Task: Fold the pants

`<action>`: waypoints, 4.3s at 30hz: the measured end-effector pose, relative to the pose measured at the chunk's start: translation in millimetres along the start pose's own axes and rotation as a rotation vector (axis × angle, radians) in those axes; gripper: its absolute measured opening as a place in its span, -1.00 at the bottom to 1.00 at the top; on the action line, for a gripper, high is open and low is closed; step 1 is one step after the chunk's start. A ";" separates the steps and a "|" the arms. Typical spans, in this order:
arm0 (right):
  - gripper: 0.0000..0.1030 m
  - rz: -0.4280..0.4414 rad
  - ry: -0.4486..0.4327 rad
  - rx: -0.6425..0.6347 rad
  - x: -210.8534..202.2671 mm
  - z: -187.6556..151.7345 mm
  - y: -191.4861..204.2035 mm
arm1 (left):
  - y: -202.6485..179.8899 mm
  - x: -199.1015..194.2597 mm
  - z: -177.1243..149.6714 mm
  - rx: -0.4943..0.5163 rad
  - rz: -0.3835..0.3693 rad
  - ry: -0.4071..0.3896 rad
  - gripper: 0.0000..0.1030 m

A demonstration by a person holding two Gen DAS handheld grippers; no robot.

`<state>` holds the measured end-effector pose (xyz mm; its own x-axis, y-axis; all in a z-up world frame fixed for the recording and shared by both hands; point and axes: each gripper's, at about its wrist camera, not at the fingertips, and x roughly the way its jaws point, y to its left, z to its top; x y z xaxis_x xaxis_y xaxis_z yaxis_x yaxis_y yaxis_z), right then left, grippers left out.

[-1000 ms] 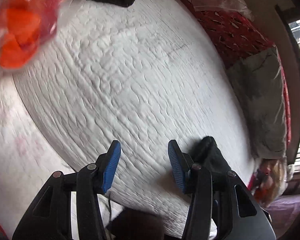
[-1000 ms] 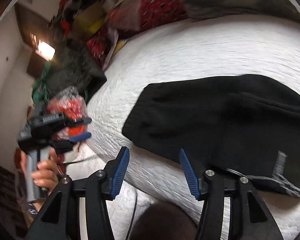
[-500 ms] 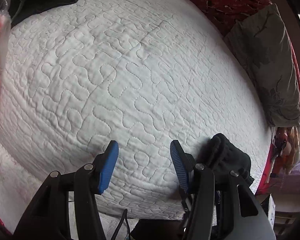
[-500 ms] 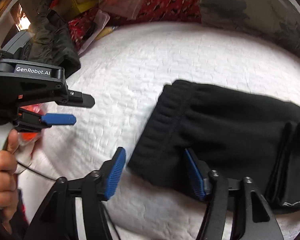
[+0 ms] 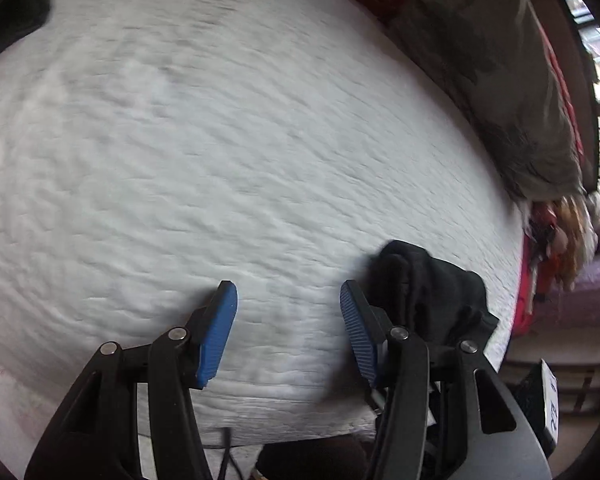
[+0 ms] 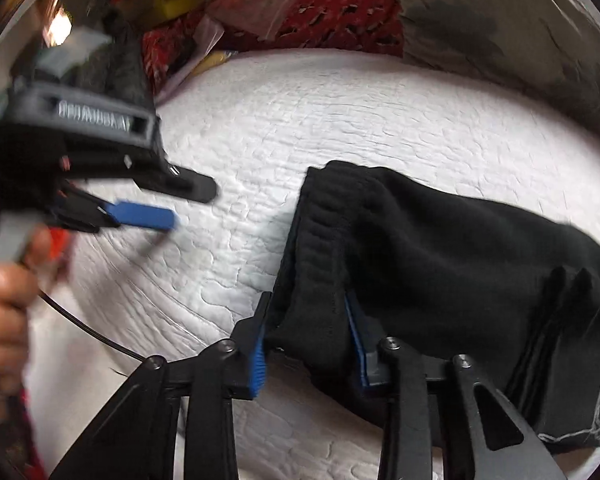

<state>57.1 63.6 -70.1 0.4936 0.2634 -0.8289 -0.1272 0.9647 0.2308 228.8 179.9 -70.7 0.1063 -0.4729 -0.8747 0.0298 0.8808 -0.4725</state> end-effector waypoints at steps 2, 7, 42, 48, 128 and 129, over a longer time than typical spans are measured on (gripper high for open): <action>-0.37 0.056 -0.001 0.065 -5.3 -1.2 -9.7 | -10.8 7.1 5.0 0.005 -0.053 0.021 0.02; -0.37 0.117 -0.001 0.109 -7.9 -2.8 -19.4 | -29.7 32.0 18.6 -0.030 -0.132 0.084 0.26; -0.36 0.267 -0.105 0.669 -124.3 -82.6 -264.7 | -298.2 130.1 -111.6 0.183 -0.004 0.174 -0.60; -0.35 0.381 -0.096 0.791 -119.2 -100.3 -303.9 | -287.1 98.5 -123.3 0.137 -0.107 0.182 -0.53; -0.05 0.259 -0.135 0.565 -145.9 -48.2 -333.5 | -218.0 21.2 -123.2 0.112 0.008 -0.210 -0.11; -0.05 0.266 -0.121 0.579 -138.7 -46.8 -333.6 | -215.1 26.2 -116.0 0.106 0.019 -0.198 -0.11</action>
<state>-9.2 -294.3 -56.0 0.6066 0.4578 -0.6500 0.2089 0.6971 0.6859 109.9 -24.8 -4.5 0.3002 -0.4515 -0.8402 0.1294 0.8920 -0.4331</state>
